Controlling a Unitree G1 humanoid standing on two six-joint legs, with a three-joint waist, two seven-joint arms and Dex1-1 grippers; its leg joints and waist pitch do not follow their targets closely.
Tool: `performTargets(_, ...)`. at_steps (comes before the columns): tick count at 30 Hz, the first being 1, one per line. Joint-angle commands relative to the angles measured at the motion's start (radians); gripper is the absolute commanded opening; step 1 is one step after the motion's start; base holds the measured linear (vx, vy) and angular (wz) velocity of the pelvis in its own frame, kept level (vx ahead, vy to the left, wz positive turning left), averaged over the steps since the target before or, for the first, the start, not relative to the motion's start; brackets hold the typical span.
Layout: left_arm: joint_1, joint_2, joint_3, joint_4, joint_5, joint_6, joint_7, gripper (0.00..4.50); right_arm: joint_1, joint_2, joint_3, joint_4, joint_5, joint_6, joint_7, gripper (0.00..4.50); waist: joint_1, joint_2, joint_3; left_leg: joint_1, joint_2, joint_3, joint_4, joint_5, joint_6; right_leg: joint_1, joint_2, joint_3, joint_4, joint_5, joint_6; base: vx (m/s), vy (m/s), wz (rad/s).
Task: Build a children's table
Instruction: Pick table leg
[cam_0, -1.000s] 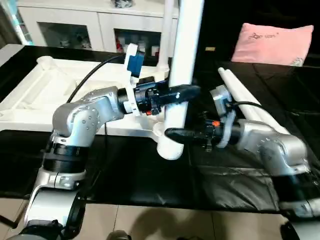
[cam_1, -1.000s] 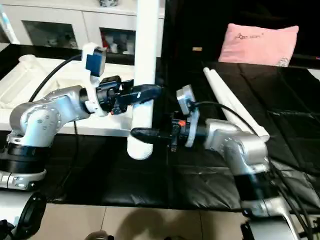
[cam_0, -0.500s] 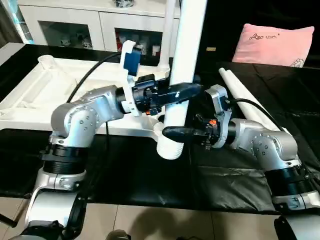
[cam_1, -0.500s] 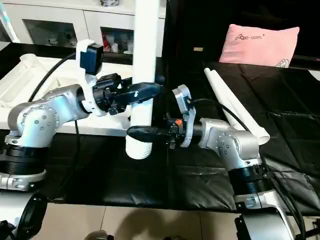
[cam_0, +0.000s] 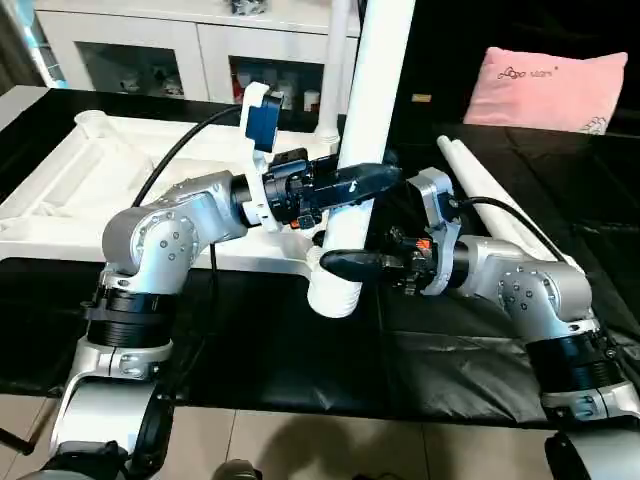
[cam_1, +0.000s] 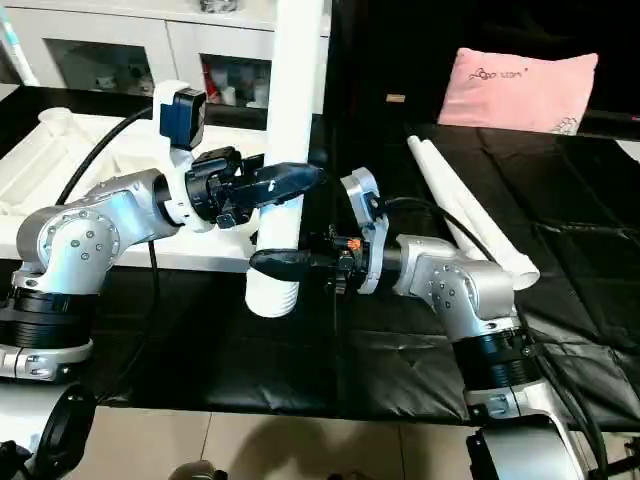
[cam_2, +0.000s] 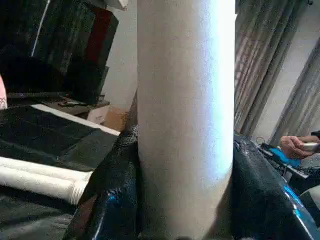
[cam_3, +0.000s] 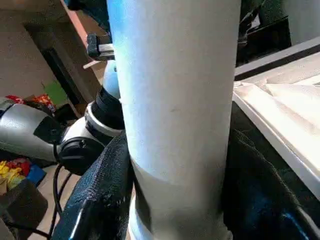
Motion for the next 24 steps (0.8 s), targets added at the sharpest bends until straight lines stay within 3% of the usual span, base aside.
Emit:
performTargets(1, -0.005, -0.023, -0.030, -0.028, -0.014, 0.000, -0.017, 1.90, -0.013, 0.001, -0.006, 0.013, -0.005, -0.001, -0.016, 2.04, 0.000, -0.004, -0.080, 0.000, 0.019, 0.005, -0.070, -0.123, 0.015, 0.066, -0.070, 0.054, -0.092, -0.421, -0.043, 0.000, 0.000, 0.00)
performTargets(12, -0.001, -0.043, -0.008, -0.043, -0.015, -0.019, 0.008, 1.90, -0.015, 0.023, -0.032, 0.033, -0.011, -0.021, -0.057, 2.02, -0.001, -0.004, -0.080, 0.002, 0.020, 0.005, -0.070, -0.128, 0.016, 0.065, -0.071, 0.054, -0.092, -0.419, -0.051, 0.000, 0.000, 0.00)
performTargets(13, -0.004, -0.048, -0.002, -0.044, -0.016, -0.016, 0.025, 2.46, -0.017, 0.027, -0.035, 0.038, -0.017, -0.028, -0.070, 2.02, -0.001, -0.004, -0.080, 0.001, 0.020, 0.005, -0.070, -0.125, 0.015, 0.066, -0.071, 0.055, -0.091, -0.414, -0.053, 0.000, 0.000, 0.00)
performTargets(14, -0.007, -0.053, 0.006, -0.041, -0.021, -0.006, 0.041, 2.60, -0.018, 0.031, -0.038, 0.041, -0.021, -0.034, -0.078, 2.02, -0.001, -0.004, -0.080, 0.001, 0.020, 0.005, -0.069, -0.126, 0.014, 0.065, -0.072, 0.054, -0.092, -0.417, -0.053, 0.000, 0.000, 0.00)
performTargets(21, -0.005, -0.052, -0.002, -0.054, 0.066, -0.079, 0.105, 3.07, -0.024, 0.061, -0.057, 0.045, -0.066, -0.083, -0.177, 1.97, -0.003, -0.003, -0.080, 0.003, 0.021, 0.003, -0.072, -0.126, 0.007, 0.064, -0.072, 0.055, -0.093, -0.423, -0.040, 0.000, 0.000, 0.00)
performTargets(24, -0.013, -0.078, 0.014, -0.041, 0.130, -0.121, 0.229, 3.09, -0.031, 0.090, -0.065, 0.059, -0.131, -0.136, -0.299, 1.96, -0.006, -0.002, -0.079, 0.002, 0.020, 0.004, -0.072, -0.130, -0.004, 0.062, -0.072, 0.055, -0.093, -0.422, -0.036, 0.000, 0.000, 0.00)
